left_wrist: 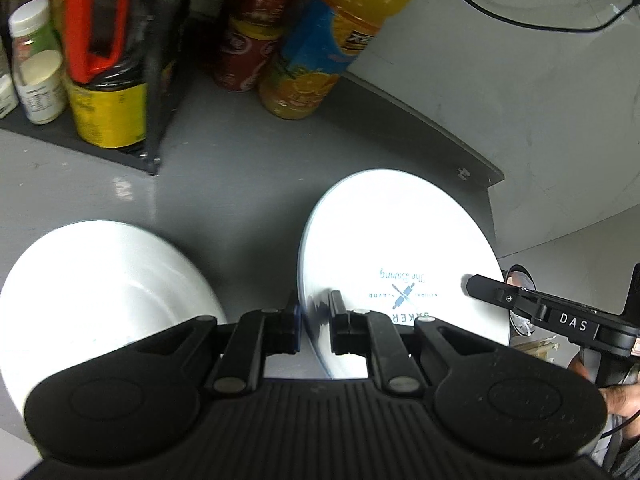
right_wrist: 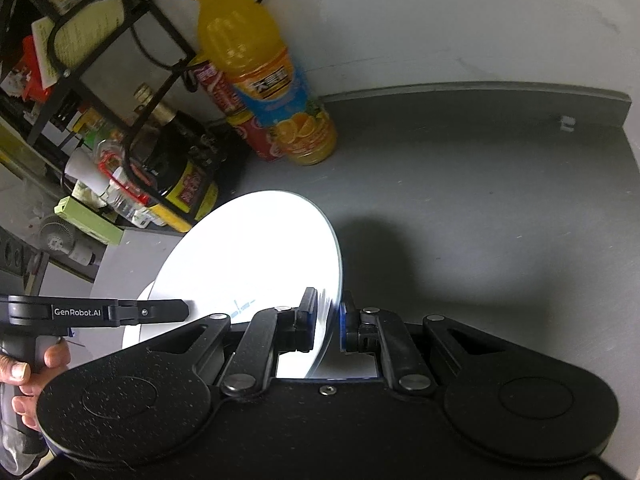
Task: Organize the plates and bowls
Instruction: 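Carry the 'BAKERY' plate with both tools onto the 'Sweet' plate stack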
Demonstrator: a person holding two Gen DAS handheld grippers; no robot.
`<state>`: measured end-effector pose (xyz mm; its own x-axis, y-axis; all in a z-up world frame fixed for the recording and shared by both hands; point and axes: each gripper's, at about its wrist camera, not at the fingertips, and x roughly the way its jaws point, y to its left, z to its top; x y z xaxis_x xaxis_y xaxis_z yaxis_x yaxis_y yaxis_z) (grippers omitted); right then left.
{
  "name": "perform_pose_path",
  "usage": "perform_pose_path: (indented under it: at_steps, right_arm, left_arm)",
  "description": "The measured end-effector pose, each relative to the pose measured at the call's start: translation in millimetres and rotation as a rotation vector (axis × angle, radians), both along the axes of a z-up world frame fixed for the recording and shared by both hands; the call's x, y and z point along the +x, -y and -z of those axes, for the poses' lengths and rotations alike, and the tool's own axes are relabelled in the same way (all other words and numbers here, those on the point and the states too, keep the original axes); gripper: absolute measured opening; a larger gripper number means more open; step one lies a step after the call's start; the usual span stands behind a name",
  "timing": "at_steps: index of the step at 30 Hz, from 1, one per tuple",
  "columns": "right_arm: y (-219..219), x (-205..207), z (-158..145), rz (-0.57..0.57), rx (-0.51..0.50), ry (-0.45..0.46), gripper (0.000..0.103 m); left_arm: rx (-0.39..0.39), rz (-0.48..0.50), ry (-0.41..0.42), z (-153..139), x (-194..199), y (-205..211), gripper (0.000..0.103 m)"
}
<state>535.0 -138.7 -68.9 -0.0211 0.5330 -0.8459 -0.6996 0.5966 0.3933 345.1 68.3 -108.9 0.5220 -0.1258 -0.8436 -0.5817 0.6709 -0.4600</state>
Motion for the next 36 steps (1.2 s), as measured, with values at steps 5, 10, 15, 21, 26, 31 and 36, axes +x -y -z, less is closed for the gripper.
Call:
perform_pose_path:
  at_steps: [5, 10, 15, 21, 26, 31, 36]
  right_arm:
    - [-14.1, -18.8, 2.4, 0.009, -0.003, -0.005, 0.011]
    - [-23.5, -37.6, 4.9, 0.017, -0.003, -0.012, 0.011]
    - [-31.4, -57.0, 6.9, 0.016, -0.010, -0.012, 0.011]
    - [-38.1, -75.9, 9.3, 0.016, -0.023, -0.006, 0.011]
    - [-48.1, -90.2, 14.1, 0.009, -0.025, -0.014, 0.011]
    - [-59.3, -104.6, 18.9, -0.015, -0.034, -0.024, 0.011]
    - [-69.5, -115.1, 26.9, -0.031, -0.051, -0.035, 0.011]
  left_arm:
    - [0.002, -0.001, -0.006, 1.7, -18.9, -14.3, 0.011]
    - [0.009, -0.001, -0.012, 3.3, -38.0, -25.7, 0.011]
    - [-0.004, -0.006, -0.014, 8.0, -57.7, -34.6, 0.011]
    - [-0.011, -0.004, -0.014, 15.0, -77.5, -40.6, 0.011]
    - [-0.016, -0.020, -0.019, 20.1, -97.9, -46.3, 0.011]
    - [-0.024, -0.035, -0.029, 23.4, -117.2, -54.0, 0.011]
    - [-0.032, -0.052, -0.050, 30.2, -130.3, -61.5, 0.011]
